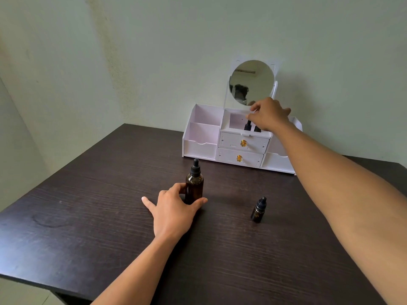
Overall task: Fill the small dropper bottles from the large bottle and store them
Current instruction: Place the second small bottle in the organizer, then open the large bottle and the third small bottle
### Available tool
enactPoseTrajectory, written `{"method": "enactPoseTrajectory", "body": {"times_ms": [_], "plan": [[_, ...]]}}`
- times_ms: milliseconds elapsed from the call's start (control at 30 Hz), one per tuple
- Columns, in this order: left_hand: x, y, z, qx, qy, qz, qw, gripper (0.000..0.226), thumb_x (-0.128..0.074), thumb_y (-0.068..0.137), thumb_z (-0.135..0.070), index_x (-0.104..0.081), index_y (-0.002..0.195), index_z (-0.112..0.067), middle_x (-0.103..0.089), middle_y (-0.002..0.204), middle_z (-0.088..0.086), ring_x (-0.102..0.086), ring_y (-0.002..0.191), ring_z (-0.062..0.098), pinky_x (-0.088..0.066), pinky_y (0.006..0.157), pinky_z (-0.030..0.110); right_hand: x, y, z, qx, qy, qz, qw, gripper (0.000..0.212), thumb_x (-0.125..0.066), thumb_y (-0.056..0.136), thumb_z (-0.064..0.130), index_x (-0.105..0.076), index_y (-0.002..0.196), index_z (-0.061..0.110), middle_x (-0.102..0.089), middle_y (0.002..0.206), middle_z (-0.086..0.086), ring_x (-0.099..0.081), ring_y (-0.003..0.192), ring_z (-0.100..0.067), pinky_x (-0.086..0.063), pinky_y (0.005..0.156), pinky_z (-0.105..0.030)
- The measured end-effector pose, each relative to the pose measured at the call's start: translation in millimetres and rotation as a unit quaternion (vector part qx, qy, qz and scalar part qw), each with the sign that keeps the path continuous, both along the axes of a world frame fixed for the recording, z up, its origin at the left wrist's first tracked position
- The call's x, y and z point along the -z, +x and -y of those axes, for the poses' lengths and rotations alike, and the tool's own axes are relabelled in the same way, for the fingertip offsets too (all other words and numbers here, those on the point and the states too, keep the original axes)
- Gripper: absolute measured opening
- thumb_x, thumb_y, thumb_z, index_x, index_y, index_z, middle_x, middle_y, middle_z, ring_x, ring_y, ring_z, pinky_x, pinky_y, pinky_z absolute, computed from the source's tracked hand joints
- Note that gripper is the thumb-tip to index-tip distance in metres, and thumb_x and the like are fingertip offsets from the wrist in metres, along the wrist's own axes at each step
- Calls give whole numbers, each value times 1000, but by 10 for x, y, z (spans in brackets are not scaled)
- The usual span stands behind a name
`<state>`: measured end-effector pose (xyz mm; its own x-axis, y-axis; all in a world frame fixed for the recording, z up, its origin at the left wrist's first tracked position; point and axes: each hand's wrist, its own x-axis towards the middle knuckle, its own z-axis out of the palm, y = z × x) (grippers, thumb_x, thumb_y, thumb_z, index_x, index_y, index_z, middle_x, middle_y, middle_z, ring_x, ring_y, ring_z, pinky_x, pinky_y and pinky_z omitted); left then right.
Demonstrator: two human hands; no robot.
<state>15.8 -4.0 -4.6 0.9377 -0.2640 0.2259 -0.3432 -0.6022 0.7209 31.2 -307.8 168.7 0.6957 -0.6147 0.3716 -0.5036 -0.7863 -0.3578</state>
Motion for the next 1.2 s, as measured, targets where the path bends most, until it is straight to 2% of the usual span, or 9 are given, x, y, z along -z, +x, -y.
{"method": "enactPoseTrajectory", "body": {"times_ms": [233, 367, 433, 600, 733, 967, 1100, 1200], "plan": [[-40, 0, -6, 6, -8, 1, 1000, 59, -72, 72, -69, -60, 118, -36, -65, 93, -15, -56, 118, 13, 16, 117, 58, -221, -476, -279, -17, 5, 117, 993, 24, -68, 87, 40, -72, 105, 26, -71, 99, 8, -61, 105, -20, -31, 94, -42], [-42, -11, -21, 14, -18, -6, 1000, 51, -73, 73, -66, -59, 112, -37, -64, 93, -19, -56, 119, 14, 16, 116, 59, -39, -952, -609, -24, 25, 130, 991, 24, -68, 88, 45, -70, 104, 28, -64, 87, 14, -57, 93, -13, -30, 90, -39], [-36, -25, -26, 16, -18, -8, 1000, 51, -74, 74, -66, -60, 113, -36, -63, 93, -20, -56, 119, 14, 15, 117, 59, 161, -1218, -768, -23, 50, 127, 990, 24, -68, 88, 48, -69, 103, 30, -62, 82, 16, -57, 90, -11, -31, 93, -40], [-31, -50, -37, 18, -21, -6, 1000, 54, -75, 75, -62, -60, 118, -33, -63, 97, -17, -56, 120, 17, 15, 117, 58, 741, -1730, -1031, -10, 115, 76, 990, 32, -67, 86, 56, -70, 106, 32, -66, 87, 17, -61, 91, -6, -35, 100, -43], [-23, -55, -39, 17, -18, -5, 1000, 55, -75, 75, -62, -61, 119, -32, -67, 102, -14, -55, 121, 17, 14, 117, 59, 1065, -1925, -1149, -1, 144, 35, 989, 39, -65, 84, 61, -66, 113, 35, -66, 92, 18, -62, 94, -7, -37, 99, -42], [-23, -69, -36, 17, -18, -10, 1000, 59, -75, 74, -64, -60, 121, -33, -68, 109, -14, -55, 122, 16, 14, 117, 59, 1236, -1957, -1264, 10, 147, 1, 989, 28, -64, 89, 53, -64, 112, 36, -65, 99, 18, -60, 101, -12, -35, 95, -41], [-41, -93, -94, 18, -34, -6, 999, 80, -77, 71, -64, -48, 137, -30, -64, 120, -13, -55, 123, 14, 12, 117, 58, 1210, -1939, -1315, 19, 146, 8, 989, 22, -64, 91, 49, -66, 107, 35, -67, 98, 16, -62, 100, -16, -36, 95, -42], [-25, -130, -152, 26, -56, -14, 998, 89, -80, 69, -61, -40, 140, -27, -59, 117, -12, -58, 111, 11, 8, 120, 56, 1179, -1901, -1413, 11, 147, 28, 989, 20, -65, 90, 48, -66, 104, 35, -66, 94, 17, -62, 98, -15, -37, 96, -42]]}}
